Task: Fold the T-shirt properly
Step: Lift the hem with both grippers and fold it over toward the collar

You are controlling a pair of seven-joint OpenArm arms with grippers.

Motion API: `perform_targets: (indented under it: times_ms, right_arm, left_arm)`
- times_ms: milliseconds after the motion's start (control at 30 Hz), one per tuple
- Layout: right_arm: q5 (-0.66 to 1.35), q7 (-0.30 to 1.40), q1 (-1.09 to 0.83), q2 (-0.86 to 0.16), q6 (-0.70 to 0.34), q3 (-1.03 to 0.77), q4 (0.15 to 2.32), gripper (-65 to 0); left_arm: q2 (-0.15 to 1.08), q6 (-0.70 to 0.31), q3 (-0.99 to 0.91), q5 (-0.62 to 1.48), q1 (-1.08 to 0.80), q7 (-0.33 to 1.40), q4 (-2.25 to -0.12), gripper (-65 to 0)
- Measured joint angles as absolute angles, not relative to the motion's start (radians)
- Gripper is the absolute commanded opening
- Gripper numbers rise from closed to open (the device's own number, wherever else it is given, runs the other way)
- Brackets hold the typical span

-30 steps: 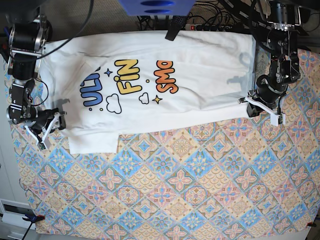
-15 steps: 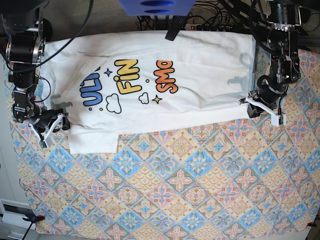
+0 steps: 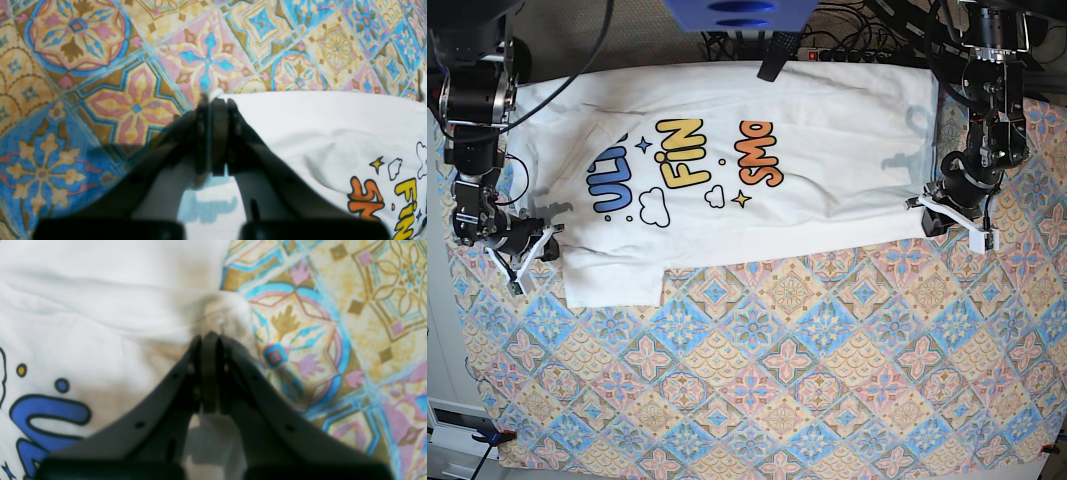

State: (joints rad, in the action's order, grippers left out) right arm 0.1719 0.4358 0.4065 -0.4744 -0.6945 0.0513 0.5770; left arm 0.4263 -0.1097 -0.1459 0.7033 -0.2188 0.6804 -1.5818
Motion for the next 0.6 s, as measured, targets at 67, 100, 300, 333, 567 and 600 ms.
perform_targets:
  times_ms: [67, 100, 300, 333, 567, 600]
  right_arm:
    - [0.167, 0.480, 0.397, -0.472, -0.696, 0.024, 0.634, -64.4]
    - [0.167, 0.510, 0.393, -0.471, -0.698, -0.004, 0.668, -64.4]
    - [0.168, 0.694, 0.258, -0.478, -0.699, -0.204, 0.977, -64.4]
    - [0.170, 0.712, 0.233, -0.479, -0.702, -0.219, 1.021, -64.4]
    - [0.194, 0.799, 0.043, -0.466, -0.708, -0.333, 1.315, -64.4]
    - [0.194, 0.816, 0.012, -0.464, -0.708, -0.360, 1.344, -64.4]
  left_arm:
    - [0.426, -0.110, -0.146, 0.704, -0.216, 0.682, -1.582, -65.0]
    - [0.426, -0.109, -0.146, 0.703, -0.213, 0.682, -1.582, -65.0]
    - [0.424, -0.113, -0.148, 0.707, -0.198, 0.680, -1.582, -65.0]
    - [0.424, -0.112, -0.148, 0.707, -0.198, 0.683, -1.582, -65.0]
    - [0.428, -0.112, -0.146, 0.707, -0.199, 0.682, -1.582, -65.0]
    - [0.427, -0.113, -0.146, 0.710, -0.200, 0.680, -1.582, -65.0]
